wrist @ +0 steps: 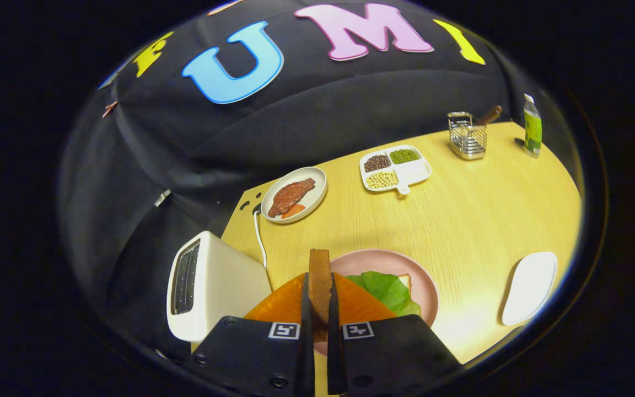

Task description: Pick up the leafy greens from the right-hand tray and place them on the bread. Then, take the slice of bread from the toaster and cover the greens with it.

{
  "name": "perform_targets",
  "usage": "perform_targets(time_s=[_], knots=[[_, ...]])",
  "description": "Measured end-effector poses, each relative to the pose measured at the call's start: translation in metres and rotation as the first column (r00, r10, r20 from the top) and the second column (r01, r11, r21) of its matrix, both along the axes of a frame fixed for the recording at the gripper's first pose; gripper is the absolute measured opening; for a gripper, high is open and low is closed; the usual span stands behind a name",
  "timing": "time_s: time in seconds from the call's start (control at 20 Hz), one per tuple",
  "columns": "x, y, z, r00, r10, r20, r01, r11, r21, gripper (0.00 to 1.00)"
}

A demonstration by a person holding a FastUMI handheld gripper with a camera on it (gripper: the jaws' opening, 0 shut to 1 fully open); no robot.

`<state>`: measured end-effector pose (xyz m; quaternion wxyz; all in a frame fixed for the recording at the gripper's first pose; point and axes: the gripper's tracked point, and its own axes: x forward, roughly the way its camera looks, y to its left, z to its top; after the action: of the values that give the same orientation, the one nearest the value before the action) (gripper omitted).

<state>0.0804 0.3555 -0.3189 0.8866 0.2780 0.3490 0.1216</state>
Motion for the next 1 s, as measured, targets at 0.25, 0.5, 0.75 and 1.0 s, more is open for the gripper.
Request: perform_targets(time_s=[0.25,0.5,0.75,1.0], knots=[[-0.002,-0.031,-0.037,0.995,-0.078,-0.061,0.077,0.997,-0.017,0.14],[-0.008,-0.045,-0.060,0.997,-0.031,-0.075,0.021,0.991,-0.133,0.28],[-0.015,-0.067,-0.076,0.996,-0.007,-0.085,-0.015,0.965,-0.263,0.61],[-0.016,-0.077,-0.053,0.997,0.069,0.039,-0.053,0.944,-0.326,0.78]])
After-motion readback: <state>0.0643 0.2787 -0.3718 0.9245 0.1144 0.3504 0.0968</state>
